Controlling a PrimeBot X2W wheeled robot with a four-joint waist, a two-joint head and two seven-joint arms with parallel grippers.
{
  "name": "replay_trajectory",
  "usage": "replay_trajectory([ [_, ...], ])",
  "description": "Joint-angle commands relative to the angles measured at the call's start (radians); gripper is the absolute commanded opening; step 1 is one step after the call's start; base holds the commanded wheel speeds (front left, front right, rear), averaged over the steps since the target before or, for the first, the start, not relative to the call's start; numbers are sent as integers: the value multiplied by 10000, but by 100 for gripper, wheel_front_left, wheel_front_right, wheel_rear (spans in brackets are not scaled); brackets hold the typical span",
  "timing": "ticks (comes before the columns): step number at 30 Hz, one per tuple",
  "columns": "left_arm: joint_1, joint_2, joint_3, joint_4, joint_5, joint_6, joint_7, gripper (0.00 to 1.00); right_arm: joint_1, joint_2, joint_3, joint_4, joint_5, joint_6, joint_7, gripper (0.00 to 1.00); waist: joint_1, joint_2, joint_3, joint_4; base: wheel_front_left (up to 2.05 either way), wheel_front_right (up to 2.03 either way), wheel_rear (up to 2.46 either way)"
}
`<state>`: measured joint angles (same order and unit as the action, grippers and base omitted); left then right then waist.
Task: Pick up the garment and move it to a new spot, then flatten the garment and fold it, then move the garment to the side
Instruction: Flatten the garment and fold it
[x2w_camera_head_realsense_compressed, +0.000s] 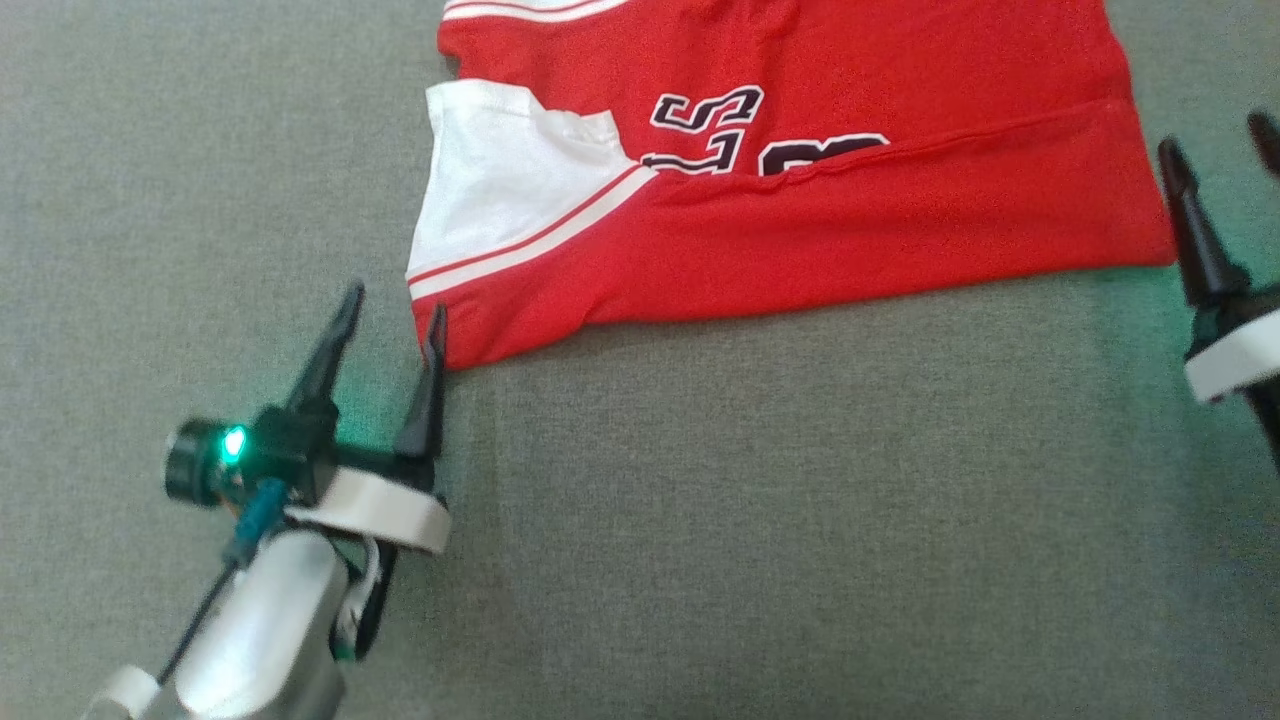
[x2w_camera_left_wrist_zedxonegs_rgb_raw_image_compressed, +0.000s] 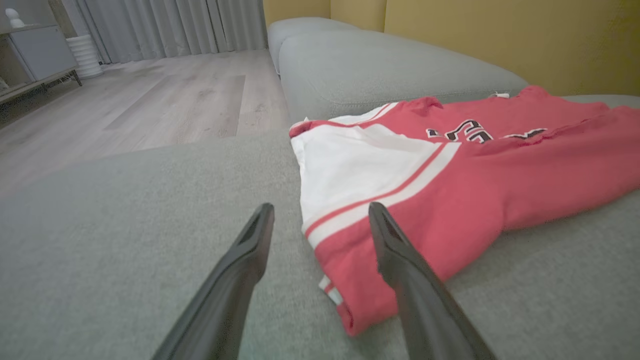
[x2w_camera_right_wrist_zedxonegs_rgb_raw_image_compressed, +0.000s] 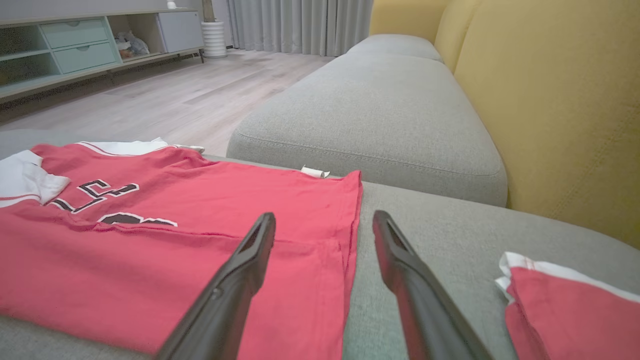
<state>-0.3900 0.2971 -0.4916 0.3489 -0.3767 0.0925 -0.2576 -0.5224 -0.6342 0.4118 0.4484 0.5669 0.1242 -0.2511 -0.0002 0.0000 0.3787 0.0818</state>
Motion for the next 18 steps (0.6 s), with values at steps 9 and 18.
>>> replay_trajectory([
  [9,247,-218,2,873,-394,-7,309,100,875,275,-498,-600,-411,65,-106,100,2,0,-159,-164,0,0,0],
  [18,-316,-472,-203,1940,-282,-387,86,0,1006,83,-618,-581,-363,65,-106,100,2,0,96,-157,0,0,0],
])
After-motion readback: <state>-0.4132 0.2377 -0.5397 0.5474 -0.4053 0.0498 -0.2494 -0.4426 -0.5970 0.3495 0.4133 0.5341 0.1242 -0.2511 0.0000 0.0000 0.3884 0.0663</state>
